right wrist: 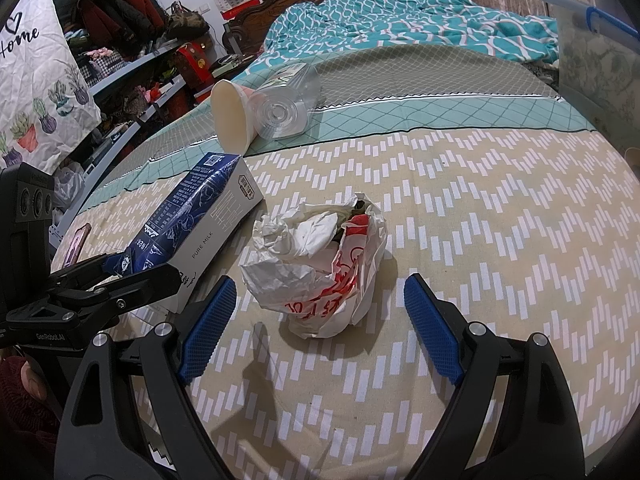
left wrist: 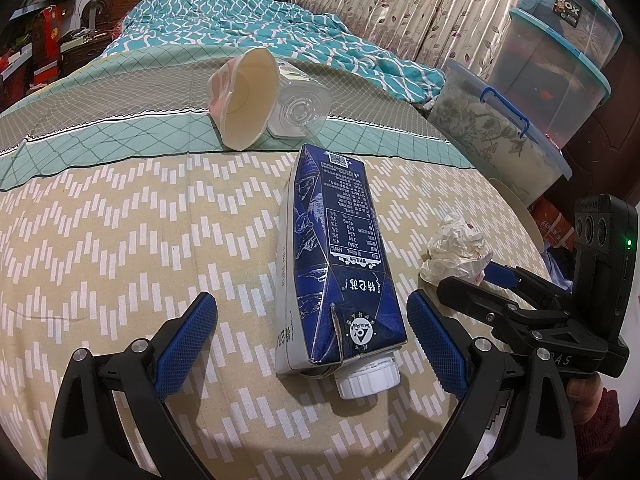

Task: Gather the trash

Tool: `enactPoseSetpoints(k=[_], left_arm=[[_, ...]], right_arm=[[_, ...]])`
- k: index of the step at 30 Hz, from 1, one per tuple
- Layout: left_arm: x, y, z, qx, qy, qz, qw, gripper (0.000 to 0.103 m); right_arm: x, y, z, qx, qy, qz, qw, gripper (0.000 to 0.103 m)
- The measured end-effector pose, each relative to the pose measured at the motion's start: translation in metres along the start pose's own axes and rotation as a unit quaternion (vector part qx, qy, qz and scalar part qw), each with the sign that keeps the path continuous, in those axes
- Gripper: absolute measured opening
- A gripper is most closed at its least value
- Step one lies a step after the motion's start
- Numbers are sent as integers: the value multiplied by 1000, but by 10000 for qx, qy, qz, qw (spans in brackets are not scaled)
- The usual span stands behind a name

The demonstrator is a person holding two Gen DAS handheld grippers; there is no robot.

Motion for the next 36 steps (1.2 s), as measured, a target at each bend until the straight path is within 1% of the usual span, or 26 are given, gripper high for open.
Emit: enactPoseSetpoints(k=[9,15,36], left_arm=[[0,0,0,-1,0,1,10000,92],[-1,0,0,0,4,5,10000,91],[-1,0,0,-2,-6,0,10000,92]], right_arm=[[0,0,0,2,4,-4,10000,85],[0,0,0,1,0,-2,10000,83],[0,0,0,3,0,-4,10000,82]])
Point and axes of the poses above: each gripper's, at about its wrist camera, not at the fingertips, and y roughly the way its jaws point, x to its right, z to its top, the point moved 10 cm from there along y, roughly the way its jaws point, and after that the axes turned 8 degrees about -y, right-handed, at the moved point
